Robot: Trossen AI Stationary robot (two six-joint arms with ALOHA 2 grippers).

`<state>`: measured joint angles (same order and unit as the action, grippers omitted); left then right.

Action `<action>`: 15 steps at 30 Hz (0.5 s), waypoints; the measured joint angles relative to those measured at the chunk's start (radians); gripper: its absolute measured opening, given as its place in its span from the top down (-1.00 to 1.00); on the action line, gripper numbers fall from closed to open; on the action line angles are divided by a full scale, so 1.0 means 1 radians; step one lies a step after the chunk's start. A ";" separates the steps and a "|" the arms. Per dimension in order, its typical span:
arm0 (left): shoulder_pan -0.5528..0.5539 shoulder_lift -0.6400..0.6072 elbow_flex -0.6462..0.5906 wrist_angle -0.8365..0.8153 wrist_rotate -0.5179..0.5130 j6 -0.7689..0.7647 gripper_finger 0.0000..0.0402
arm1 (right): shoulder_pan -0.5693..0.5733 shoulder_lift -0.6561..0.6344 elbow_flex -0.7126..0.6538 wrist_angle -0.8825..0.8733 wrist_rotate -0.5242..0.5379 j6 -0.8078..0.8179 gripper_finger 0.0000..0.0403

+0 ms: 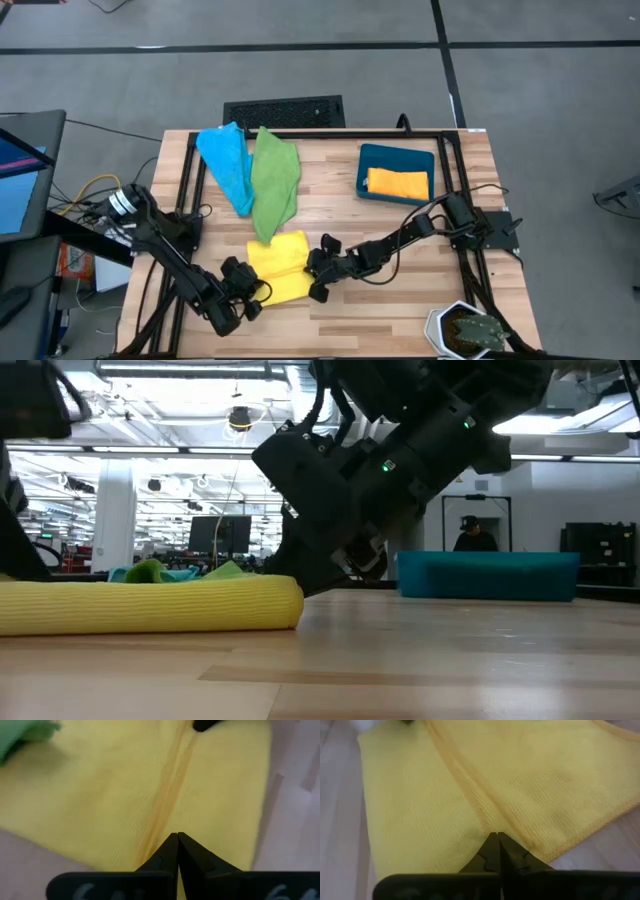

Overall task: Fold microfiber towels
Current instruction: Fold the yellow microfiber cloth

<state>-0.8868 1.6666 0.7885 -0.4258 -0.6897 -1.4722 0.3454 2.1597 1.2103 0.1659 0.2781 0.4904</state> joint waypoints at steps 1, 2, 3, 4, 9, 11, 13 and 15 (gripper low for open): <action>-0.005 -0.018 0.004 -0.032 0.004 0.002 1.00 | 0.000 0.000 0.000 0.001 0.001 0.000 0.93; -0.009 -0.038 0.005 -0.067 0.003 0.001 1.00 | -0.001 0.000 0.000 0.001 0.001 0.000 0.92; -0.015 -0.056 0.005 -0.084 -0.005 -0.012 1.00 | -0.001 0.000 0.000 0.000 0.001 0.000 0.92; -0.022 -0.067 0.005 -0.074 -0.026 -0.034 1.00 | -0.001 0.001 0.000 0.000 0.001 0.000 0.92; -0.112 -0.040 0.008 0.112 -0.253 -0.100 1.00 | 0.001 0.002 -0.002 0.007 0.012 0.000 0.95; -0.129 0.011 0.007 0.182 -0.269 -0.098 1.00 | 0.001 0.002 -0.002 0.008 0.012 0.000 0.94; -0.129 0.070 0.007 0.238 -0.256 -0.104 1.00 | 0.001 0.003 -0.002 0.009 0.013 0.000 0.92; -0.123 0.123 0.007 0.256 -0.233 -0.123 1.00 | 0.001 0.003 -0.002 0.009 0.012 0.000 0.91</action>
<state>-1.0102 1.7899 0.7956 -0.1700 -0.9231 -1.5950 0.3462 2.1628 1.2078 0.1753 0.2906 0.4904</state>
